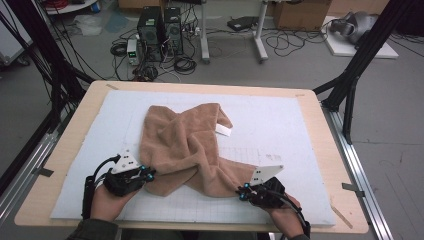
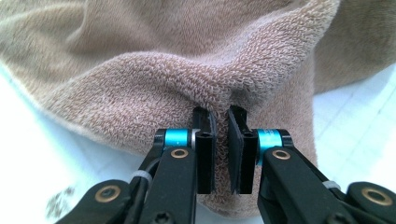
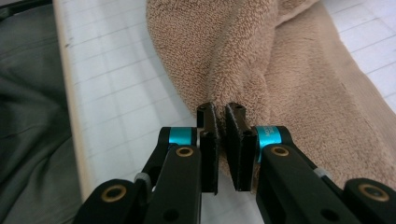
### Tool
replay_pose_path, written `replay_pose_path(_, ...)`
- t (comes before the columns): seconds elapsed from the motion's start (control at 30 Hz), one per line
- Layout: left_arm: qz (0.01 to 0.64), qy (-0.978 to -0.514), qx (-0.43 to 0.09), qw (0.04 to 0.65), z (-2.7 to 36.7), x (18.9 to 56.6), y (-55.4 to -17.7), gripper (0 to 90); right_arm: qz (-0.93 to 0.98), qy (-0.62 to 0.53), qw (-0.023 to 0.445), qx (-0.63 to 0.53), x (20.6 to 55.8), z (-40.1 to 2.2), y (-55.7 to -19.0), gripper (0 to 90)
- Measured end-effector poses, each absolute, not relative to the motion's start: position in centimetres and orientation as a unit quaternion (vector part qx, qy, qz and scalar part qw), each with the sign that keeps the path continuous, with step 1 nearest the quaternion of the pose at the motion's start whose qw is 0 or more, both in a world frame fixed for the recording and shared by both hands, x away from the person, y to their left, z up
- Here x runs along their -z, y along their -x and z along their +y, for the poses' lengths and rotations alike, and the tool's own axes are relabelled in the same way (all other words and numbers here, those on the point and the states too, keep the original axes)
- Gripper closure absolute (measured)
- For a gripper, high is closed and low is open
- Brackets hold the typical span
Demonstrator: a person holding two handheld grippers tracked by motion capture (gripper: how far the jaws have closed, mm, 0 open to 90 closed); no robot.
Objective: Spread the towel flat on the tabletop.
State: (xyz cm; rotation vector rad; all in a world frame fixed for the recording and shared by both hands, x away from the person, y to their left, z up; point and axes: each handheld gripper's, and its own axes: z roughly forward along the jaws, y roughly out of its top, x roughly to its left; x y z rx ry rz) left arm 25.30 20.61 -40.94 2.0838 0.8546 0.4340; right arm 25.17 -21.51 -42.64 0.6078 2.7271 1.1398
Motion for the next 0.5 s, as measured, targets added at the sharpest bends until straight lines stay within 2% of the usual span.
replay_pose_path(0.03, 0.340, -0.828, -0.172, 0.411, 20.6, 40.9, -25.3, 77.7, 0.899, -0.202, 0.065, -0.383, 42.3, -21.5, -25.2, 71.5)
replay_pose_path(0.07, 0.338, -0.827, -0.169, 0.416, 20.8, 40.9, -25.1, 71.2, 0.895, -0.202, 0.067, -0.392, 41.8, -21.6, -25.2, 68.3)
replay_pose_path(0.1, 0.337, -0.826, -0.168, 0.419, 21.0, 40.8, -25.0, 71.2, 0.895, -0.202, 0.067, -0.392, 41.8, -21.6, -25.2, 68.3)
replay_pose_path(0.13, 0.338, -0.825, -0.169, 0.421, 21.1, 40.7, -24.9, 66.9, 0.890, -0.203, 0.072, -0.403, 41.4, -21.6, -25.4, 63.3)
replay_pose_path(0.17, 0.337, -0.826, -0.174, 0.417, 21.2, 40.6, -24.9, 59.0, 0.876, -0.206, 0.085, -0.427, 40.3, -21.3, -26.3, 57.5)
replay_pose_path(0.27, 0.342, -0.826, -0.171, 0.414, 21.4, 40.8, -25.4, 50.1, 0.873, -0.203, 0.094, -0.433, 39.9, -20.2, -28.6, 50.3)
replay_pose_path(0.33, 0.346, -0.825, -0.167, 0.415, 21.5, 41.0, -25.6, 47.2, 0.872, -0.205, 0.083, -0.436, 40.1, -19.0, -30.0, 43.5)
replay_pose_path(0.43, 0.357, -0.826, -0.151, 0.408, 21.4, 41.9, -26.6, 45.9, 0.877, -0.191, 0.074, -0.434, 41.0, -16.9, -31.5, 41.8)
replay_pose_path(0.5, 0.360, -0.833, -0.140, 0.396, 20.9, 42.8, -27.7, 49.3, 0.888, -0.182, 0.073, -0.417, 41.6, -15.5, -32.0, 43.0)
